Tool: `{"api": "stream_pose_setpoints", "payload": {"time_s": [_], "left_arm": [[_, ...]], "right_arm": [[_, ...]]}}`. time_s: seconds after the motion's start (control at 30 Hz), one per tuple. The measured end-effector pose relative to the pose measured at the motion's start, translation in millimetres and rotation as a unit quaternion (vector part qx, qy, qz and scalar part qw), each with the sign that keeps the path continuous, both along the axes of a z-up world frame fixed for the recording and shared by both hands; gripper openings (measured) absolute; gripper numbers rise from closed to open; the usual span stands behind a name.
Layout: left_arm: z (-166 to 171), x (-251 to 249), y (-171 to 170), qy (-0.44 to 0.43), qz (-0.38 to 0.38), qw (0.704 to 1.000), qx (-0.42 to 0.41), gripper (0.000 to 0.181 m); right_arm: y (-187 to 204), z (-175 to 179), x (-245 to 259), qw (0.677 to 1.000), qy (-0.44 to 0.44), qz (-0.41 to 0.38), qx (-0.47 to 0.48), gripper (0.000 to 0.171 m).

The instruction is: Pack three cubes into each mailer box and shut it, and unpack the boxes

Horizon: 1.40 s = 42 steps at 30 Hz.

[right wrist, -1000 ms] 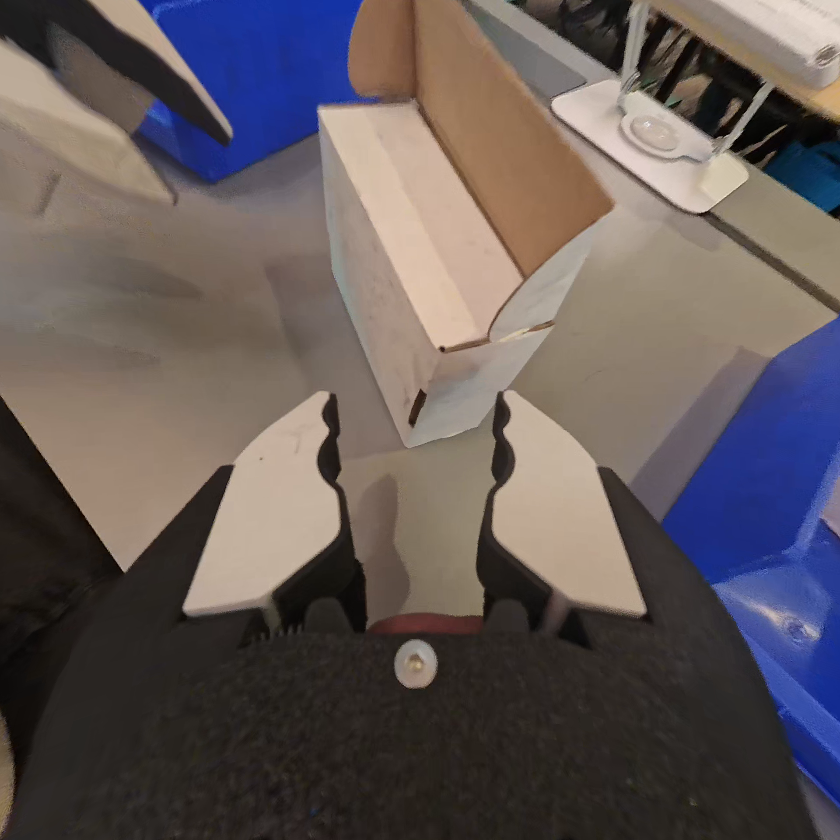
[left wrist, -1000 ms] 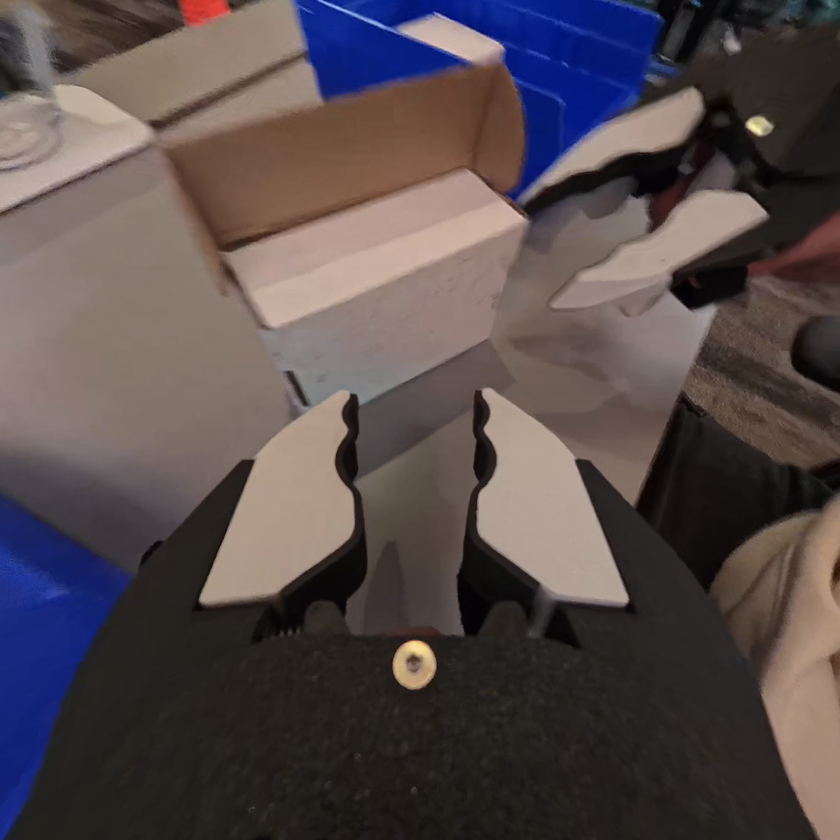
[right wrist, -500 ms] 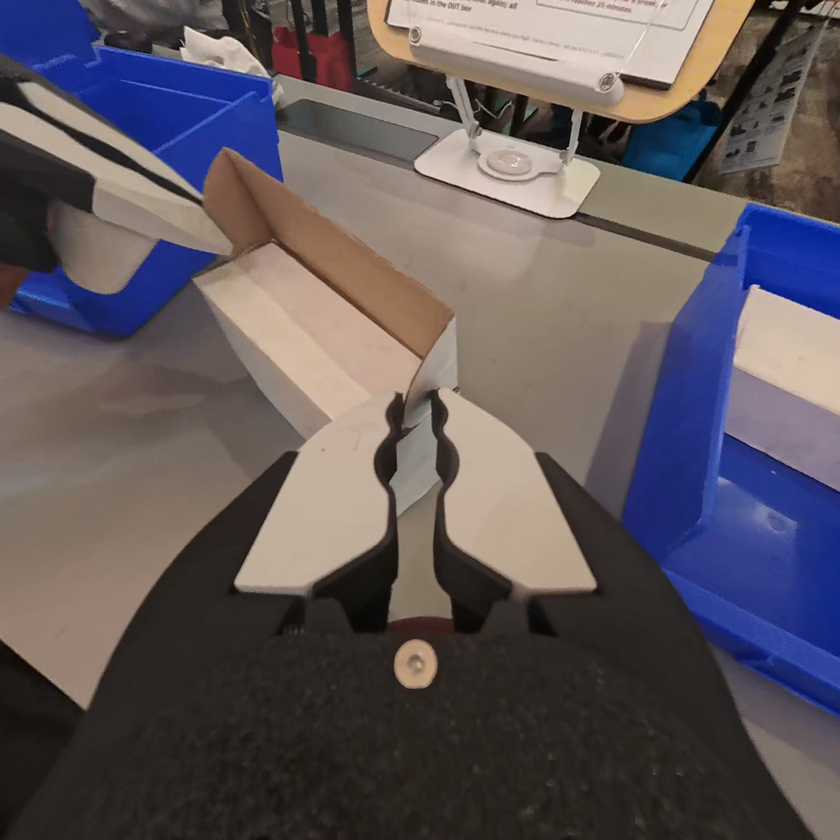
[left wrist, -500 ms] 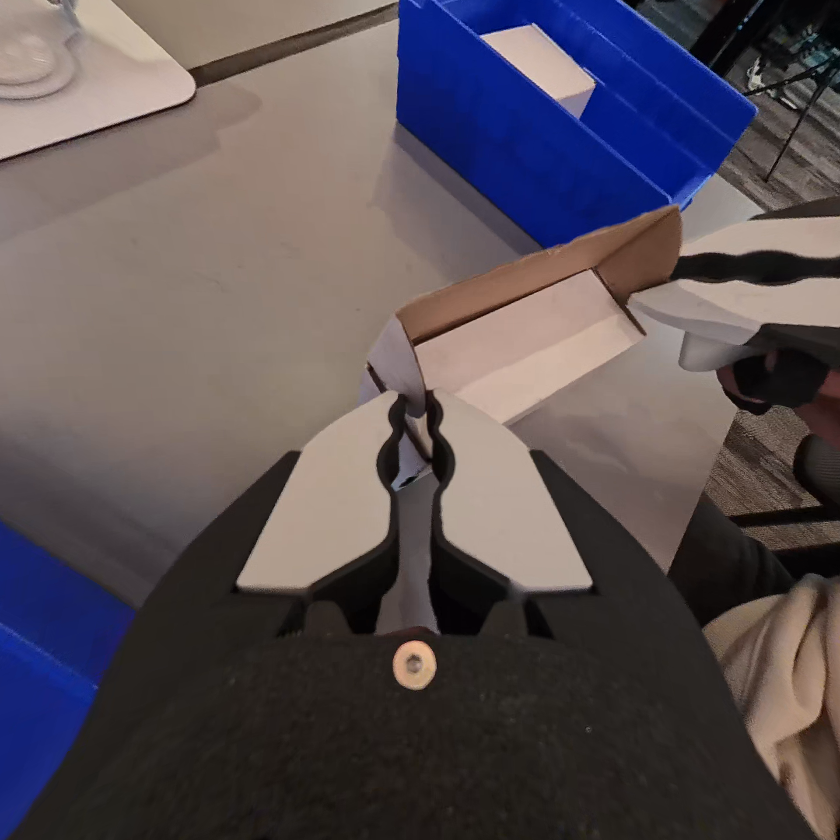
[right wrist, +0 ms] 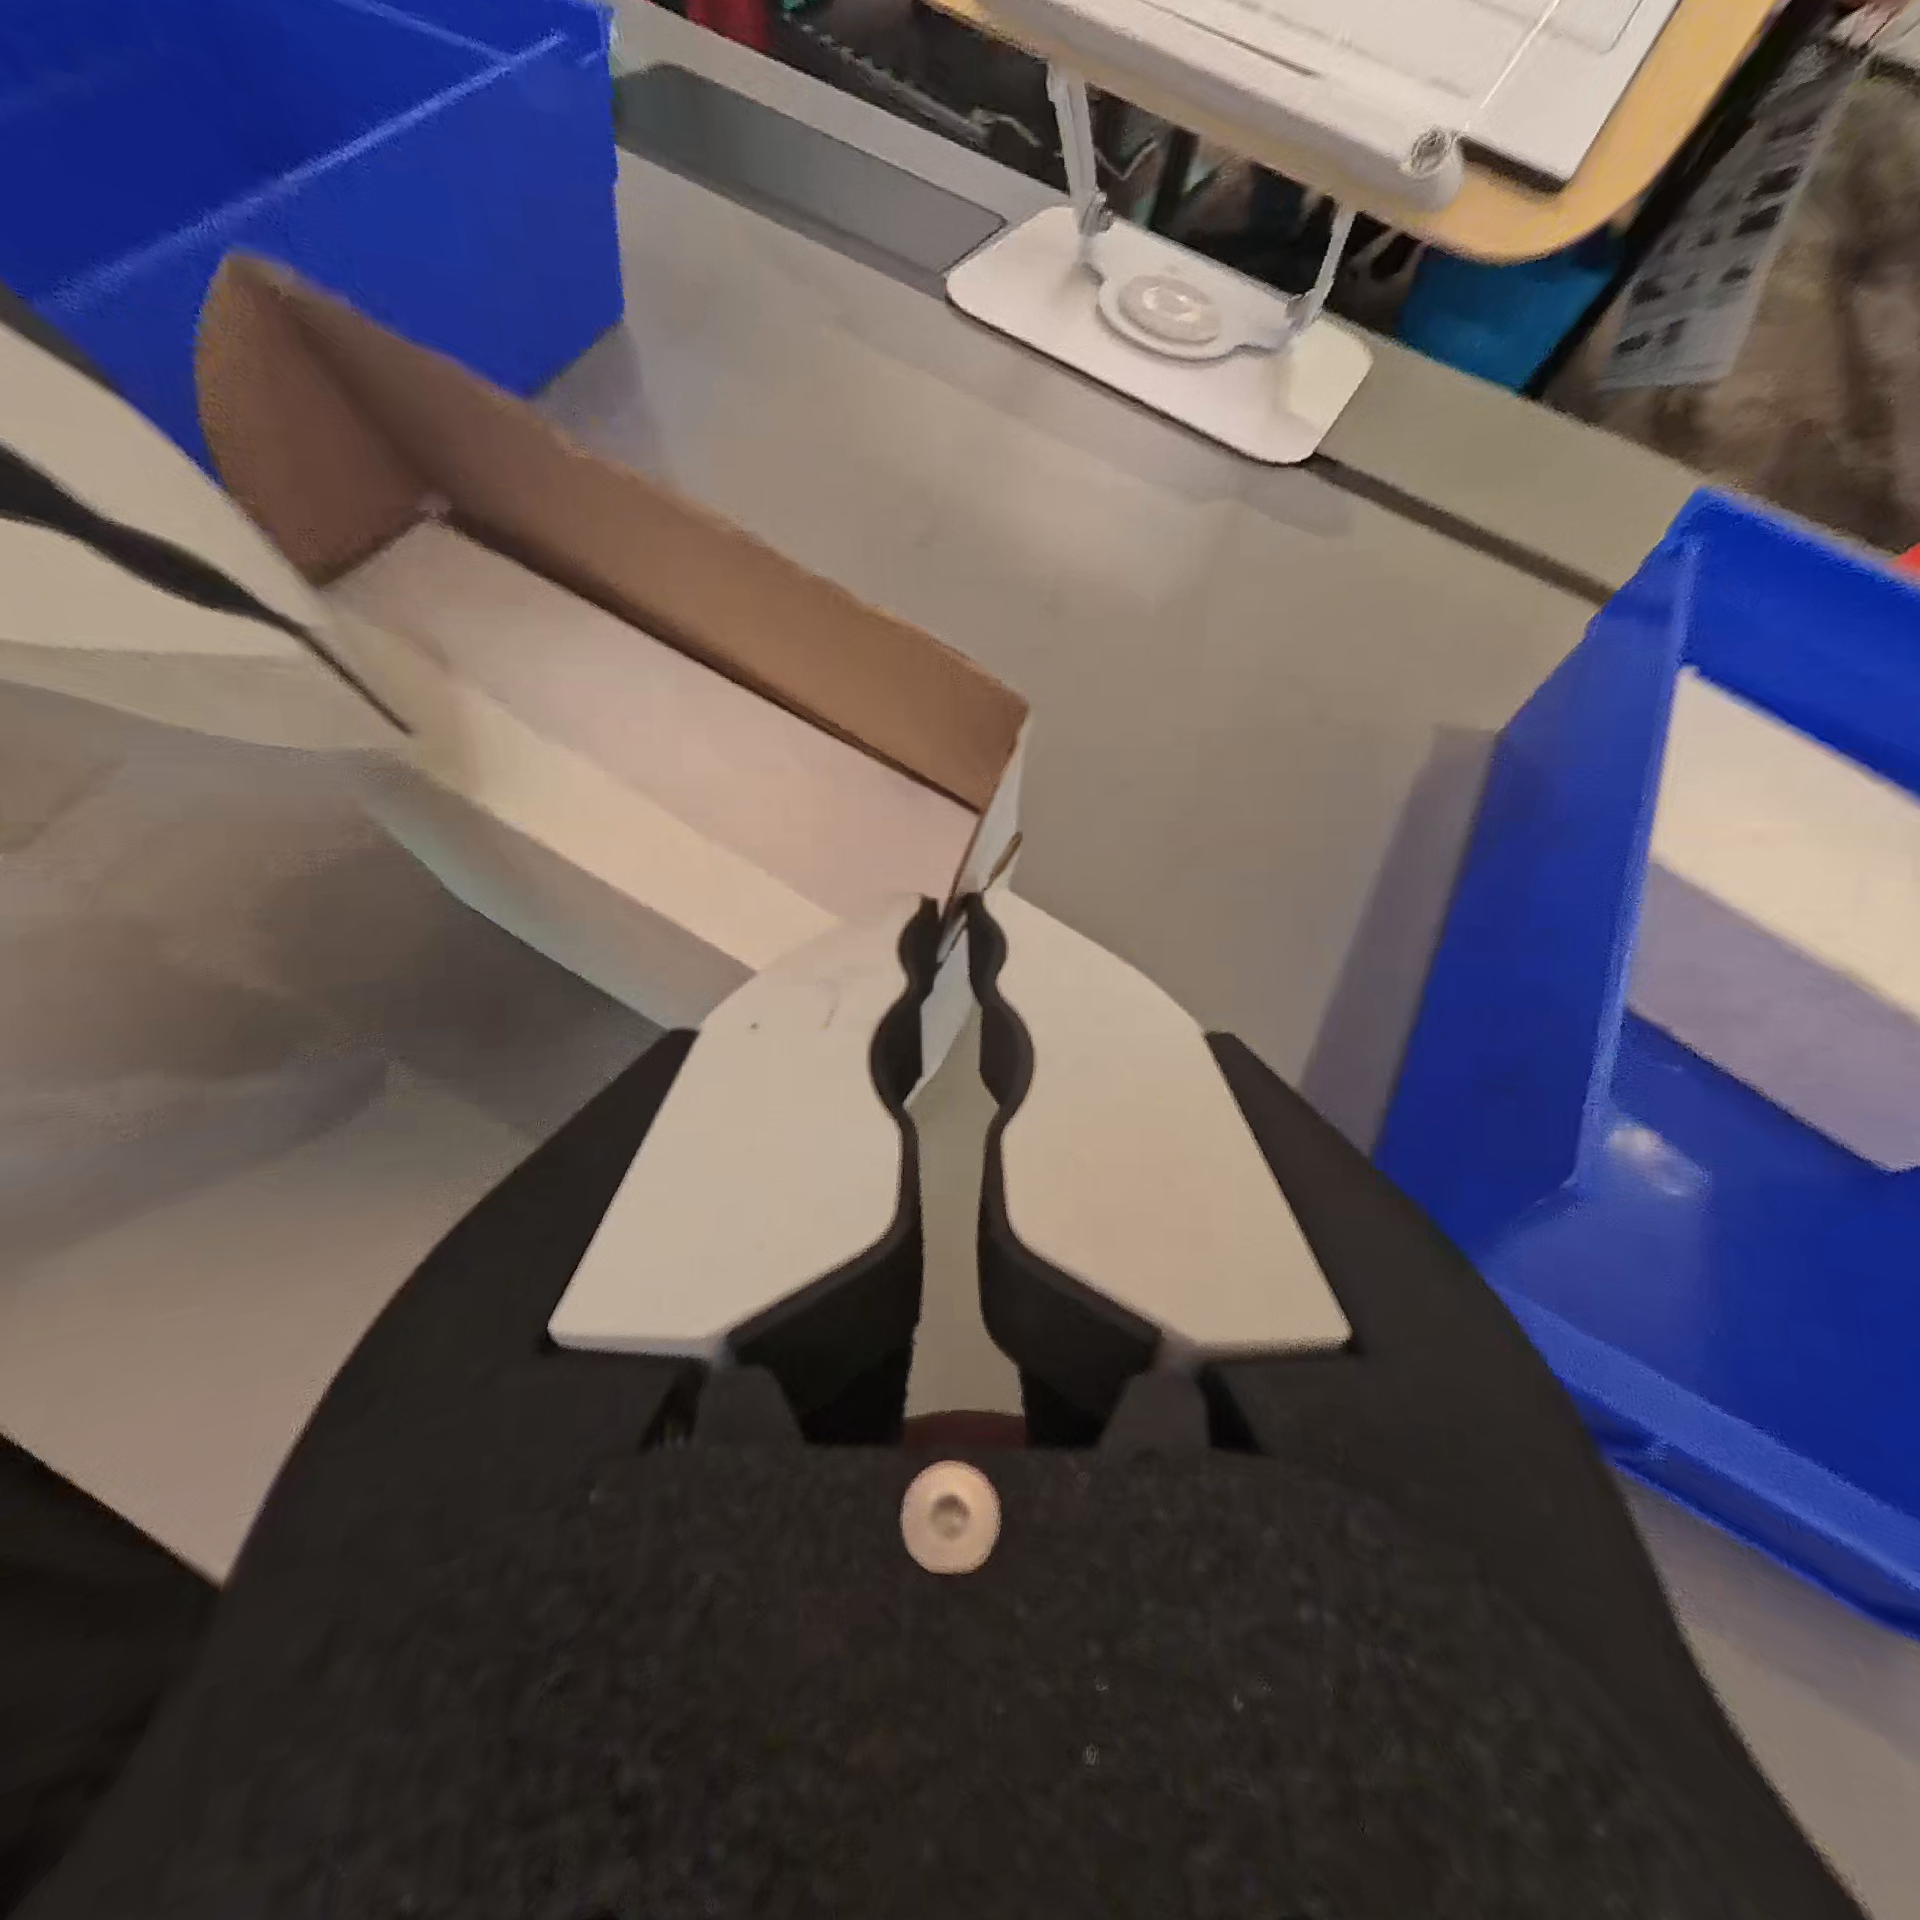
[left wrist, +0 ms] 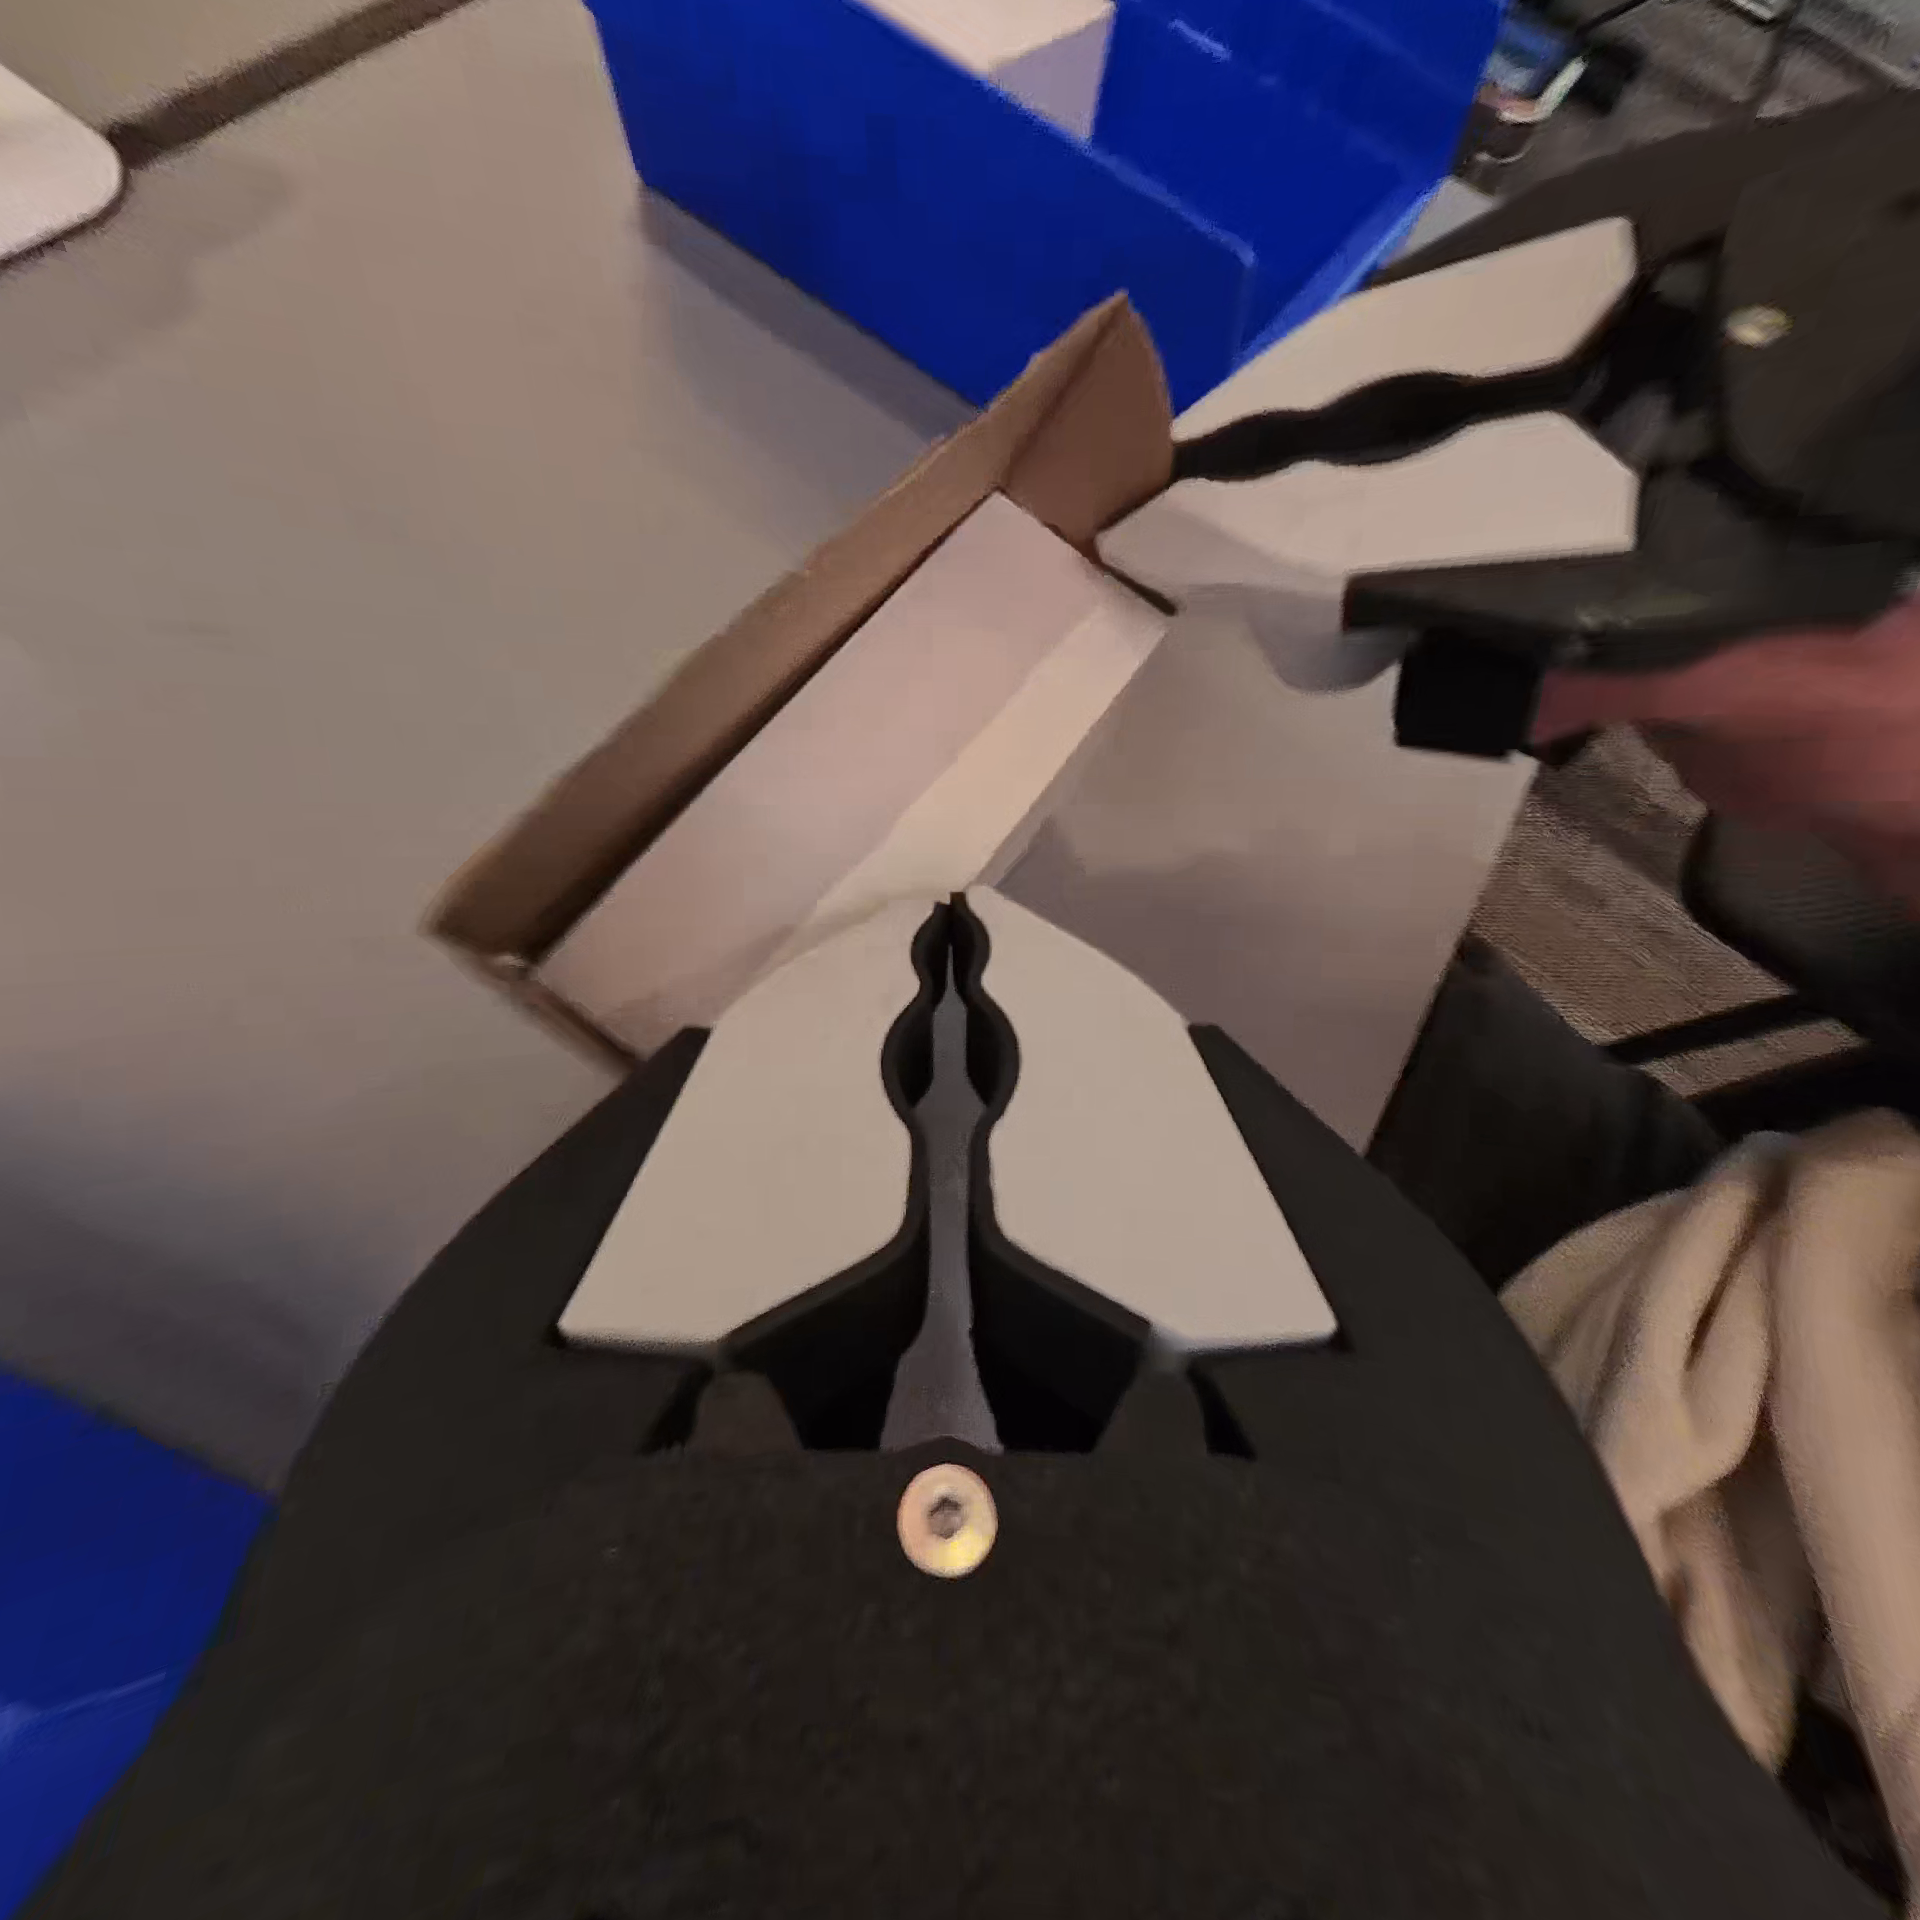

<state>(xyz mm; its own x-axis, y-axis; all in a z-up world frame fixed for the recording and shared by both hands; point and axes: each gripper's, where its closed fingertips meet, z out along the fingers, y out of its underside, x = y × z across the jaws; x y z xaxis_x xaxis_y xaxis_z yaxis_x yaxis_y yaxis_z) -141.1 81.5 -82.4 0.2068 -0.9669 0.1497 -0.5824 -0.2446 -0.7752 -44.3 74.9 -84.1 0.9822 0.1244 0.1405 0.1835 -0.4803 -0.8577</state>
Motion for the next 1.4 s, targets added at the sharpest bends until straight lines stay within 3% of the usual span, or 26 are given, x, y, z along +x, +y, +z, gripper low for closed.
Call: {"api": "stream_pose_setpoints", "payload": {"time_s": [0.03, 0.1, 0.13, 0.17, 0.3, 0.47, 0.53, 0.63, 0.77, 0.9, 1.4], "left_arm": [[11, -6, -2, -0.02, -0.007, 1.0, -0.002, 0.0], [29, -24, 4, -0.067, 0.025, 0.997, -0.002, 0.001], [33, -32, 8, -0.082, 0.049, 0.995, -0.002, 0.011], [33, -39, 10, -0.092, 0.066, 0.994, -0.007, 0.024], [20, -42, 18, -0.083, 0.096, 0.992, -0.017, 0.04], [10, -27, 23, -0.068, 0.097, 0.993, -0.007, 0.034], [11, -27, 24, -0.062, 0.099, 0.993, -0.002, 0.022], [14, -26, 25, -0.069, 0.101, 0.992, -0.013, 0.005], [16, -22, 28, -0.065, 0.093, 0.992, -0.046, 0.004], [11, -17, 24, -0.075, 0.082, 0.99, -0.092, 0.004], [8, -26, 25, -0.044, 0.069, 0.996, -0.024, 0.001]], "right_arm": [[-1, 0, 3, 0.999, 0.035, 0.003, -0.008, 0.005], [-3, 0, 8, 0.998, 0.066, 0.006, -0.011, 0.005], [-4, -1, 11, 0.998, 0.061, 0.002, -0.007, 0.005], [-4, -2, 12, 0.999, 0.053, 0.001, -0.005, 0.004], [-3, -4, 9, 1.0, 0.021, 0.001, -0.003, 0.005], [-5, -4, 6, 1.0, 0.02, 0.005, -0.007, 0.009], [-6, -2, 3, 1.0, 0.022, 0.014, -0.007, 0.025], [-10, 5, 4, 0.999, 0.027, 0.017, 0.008, 0.023], [-12, 8, 7, 0.999, 0.029, 0.014, 0.018, 0.007], [-14, 3, 9, 1.0, 0.011, 0.011, 0.007, 0.007], [-15, 2, 9, 1.0, -0.003, 0.014, 0.009, 0.006]]}}
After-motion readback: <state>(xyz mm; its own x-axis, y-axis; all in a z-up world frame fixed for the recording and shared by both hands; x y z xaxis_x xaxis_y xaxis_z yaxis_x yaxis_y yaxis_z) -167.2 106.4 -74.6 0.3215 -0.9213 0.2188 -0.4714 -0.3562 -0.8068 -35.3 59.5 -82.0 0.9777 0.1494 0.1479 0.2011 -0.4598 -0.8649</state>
